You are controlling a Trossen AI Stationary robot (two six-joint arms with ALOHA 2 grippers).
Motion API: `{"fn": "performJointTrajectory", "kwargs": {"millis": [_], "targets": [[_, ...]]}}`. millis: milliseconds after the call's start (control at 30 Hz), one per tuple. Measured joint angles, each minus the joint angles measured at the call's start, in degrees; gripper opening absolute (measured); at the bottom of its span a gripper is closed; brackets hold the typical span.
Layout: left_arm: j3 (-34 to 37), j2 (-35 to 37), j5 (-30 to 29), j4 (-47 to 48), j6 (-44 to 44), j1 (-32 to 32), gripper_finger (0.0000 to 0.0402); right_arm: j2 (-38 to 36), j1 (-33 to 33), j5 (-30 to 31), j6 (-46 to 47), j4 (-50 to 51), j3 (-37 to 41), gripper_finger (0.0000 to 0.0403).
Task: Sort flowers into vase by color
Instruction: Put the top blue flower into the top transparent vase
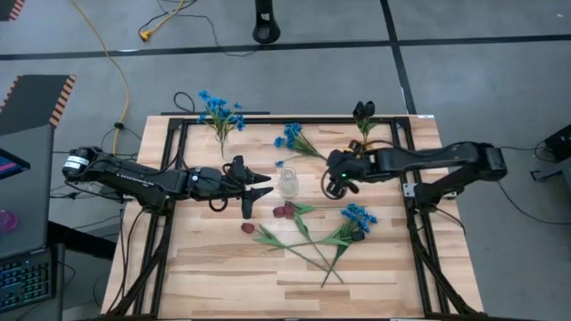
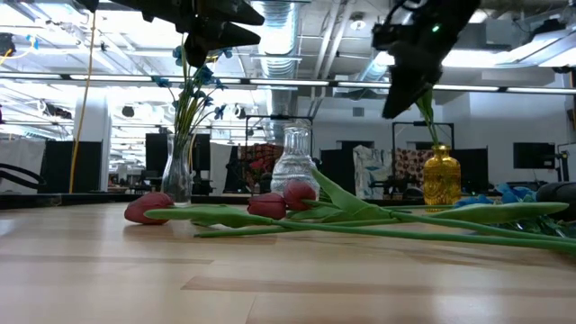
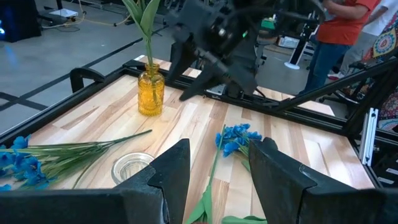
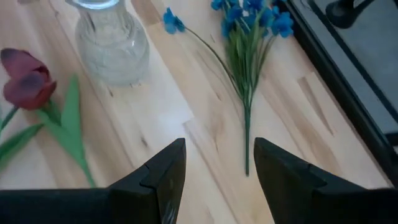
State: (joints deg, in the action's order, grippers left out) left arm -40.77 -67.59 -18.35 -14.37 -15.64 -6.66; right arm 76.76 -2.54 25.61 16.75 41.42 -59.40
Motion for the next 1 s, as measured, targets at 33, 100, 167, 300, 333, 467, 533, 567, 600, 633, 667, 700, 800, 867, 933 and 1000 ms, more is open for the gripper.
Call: {"fn": "performJointTrajectory", "kwargs": {"millis": [33,100,167,300,333,467,533,567,600,633,667,700,800,867,933,1000], "targets": [[0.0,0.0,0.0,0.0,0.0,0.0,0.015,1.0,-0.4,0.0,-1.0,-1.0,0.0,0.0217],[0.0,0.0,0.0,0.0,0.0,0.0,0.015,3.0,-1.5,0.0,-3.1,-3.7,0.0,0.0217],[0.0,0.0,0.0,0.0,0.0,0.0,0.015,5.0,-2.8,0.0,-5.1,-6.1,0.0,0.0217],[0.0,0.0,0.0,0.0,0.0,0.0,0.015,8.2,-6.2,-0.1,-8.1,-9.9,0.0,0.0217],[0.0,0.0,0.0,0.0,0.0,0.0,0.015,8.9,-7.1,-0.2,-8.3,-10.8,0.0,0.0217],[0.0,0.0,0.0,0.0,0.0,0.0,0.015,12.1,-10.8,-3.3,-10.9,-13.8,0.0,0.0217],[0.0,0.0,0.0,0.0,0.0,0.0,0.015,14.0,-12.3,-5.0,-12.6,-15.5,0.0,0.0217],[0.0,0.0,0.0,0.0,0.0,0.0,0.015,15.0,-13.0,-5.3,-13.4,-16.4,0.0,0.0217],[0.0,0.0,0.0,0.0,0.0,0.0,0.015,15.9,-13.7,-5.8,-14.2,-17.5,0.0,0.0217],[0.0,0.0,0.0,0.0,0.0,0.0,0.015,16.8,-14.3,-6.2,-15.0,-18.4,0.0,0.0217],[0.0,0.0,0.0,0.0,0.0,0.0,0.015,17.7,-14.9,-6.2,-15.6,-19.0,0.0,0.0217],[0.0,0.0,0.0,0.0,0.0,0.0,0.015,18.5,-15.6,-6.3,-15.8,-19.5,0.0,0.0217],[0.0,0.0,0.0,0.0,0.0,0.0,0.015,20.6,-17.4,-7.0,-16.0,-21.2,0.0,0.0217],[0.0,0.1,0.0,0.0,0.0,0.0,0.015,21.7,-18.8,-9.2,-16.8,-21.9,0.0,0.0217],[0.0,0.1,0.0,0.0,0.0,0.0,0.015,22.8,-20.0,-11.1,-17.1,-22.9,0.0,0.0217],[0.0,0.1,0.0,0.0,0.0,0.0,0.015,23.4,-21.0,-12.1,-17.2,-24.2,0.0,0.0217]]}}
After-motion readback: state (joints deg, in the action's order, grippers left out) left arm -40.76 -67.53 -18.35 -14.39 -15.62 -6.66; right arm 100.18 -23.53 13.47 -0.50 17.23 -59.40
